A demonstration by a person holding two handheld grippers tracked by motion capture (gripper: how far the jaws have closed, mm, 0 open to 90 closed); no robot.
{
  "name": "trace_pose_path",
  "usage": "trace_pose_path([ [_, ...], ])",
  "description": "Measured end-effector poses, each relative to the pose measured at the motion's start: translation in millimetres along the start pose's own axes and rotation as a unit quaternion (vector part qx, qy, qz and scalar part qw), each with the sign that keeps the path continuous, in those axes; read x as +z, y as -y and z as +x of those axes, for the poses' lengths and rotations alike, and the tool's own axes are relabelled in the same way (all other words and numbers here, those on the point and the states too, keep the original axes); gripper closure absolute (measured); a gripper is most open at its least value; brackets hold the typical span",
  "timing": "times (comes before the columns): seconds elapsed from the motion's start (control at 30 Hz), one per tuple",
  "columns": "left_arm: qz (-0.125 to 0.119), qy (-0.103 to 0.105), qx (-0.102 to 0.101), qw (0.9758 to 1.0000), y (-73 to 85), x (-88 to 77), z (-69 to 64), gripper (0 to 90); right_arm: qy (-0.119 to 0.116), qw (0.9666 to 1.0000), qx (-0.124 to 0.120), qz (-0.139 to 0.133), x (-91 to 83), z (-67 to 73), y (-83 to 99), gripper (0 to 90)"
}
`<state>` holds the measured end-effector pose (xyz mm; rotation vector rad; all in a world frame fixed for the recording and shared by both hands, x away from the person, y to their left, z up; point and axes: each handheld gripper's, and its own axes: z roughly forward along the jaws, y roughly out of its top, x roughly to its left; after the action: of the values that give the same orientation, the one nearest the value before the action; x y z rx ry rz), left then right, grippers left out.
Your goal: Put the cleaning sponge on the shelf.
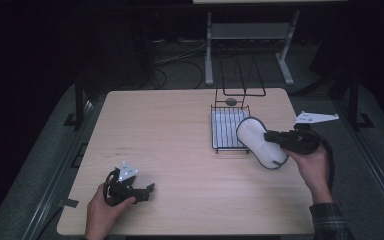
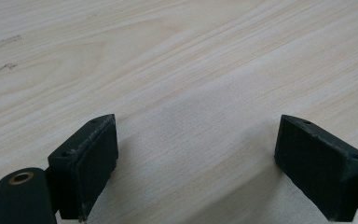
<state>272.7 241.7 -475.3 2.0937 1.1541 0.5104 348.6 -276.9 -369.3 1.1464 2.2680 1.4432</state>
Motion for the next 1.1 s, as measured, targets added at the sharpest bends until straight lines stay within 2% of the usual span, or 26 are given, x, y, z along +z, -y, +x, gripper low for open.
trace_pose_path([
  [0.2, 0.0, 0.0, -0.001, 1.0, 0.0, 0.0, -0.2, 12.6, 0.004, 1.0, 0.001, 0.004, 12.8, -6.1, -13.2, 81.4],
  [0.73, 0.0, 0.0, -0.001, 1.0, 0.1, 0.0, -0.2, 12.6, 0.01, 0.9999, 0.009, -0.007, 40.1, -19.5, -36.2, 81.4],
  [1.03, 0.0, 0.0, -0.001, 1.0, 0.0, 0.0, -0.2, 12.6, 0.011, 0.9994, 0.027, -0.017, 61.8, -28.6, -43.2, 81.2],
  [1.1, 0.0, 0.0, -0.001, 1.0, 0.1, 0.1, -0.2, 12.6, 0.007, 0.9993, 0.034, -0.012, 67.1, -30.8, -42.9, 81.2],
])
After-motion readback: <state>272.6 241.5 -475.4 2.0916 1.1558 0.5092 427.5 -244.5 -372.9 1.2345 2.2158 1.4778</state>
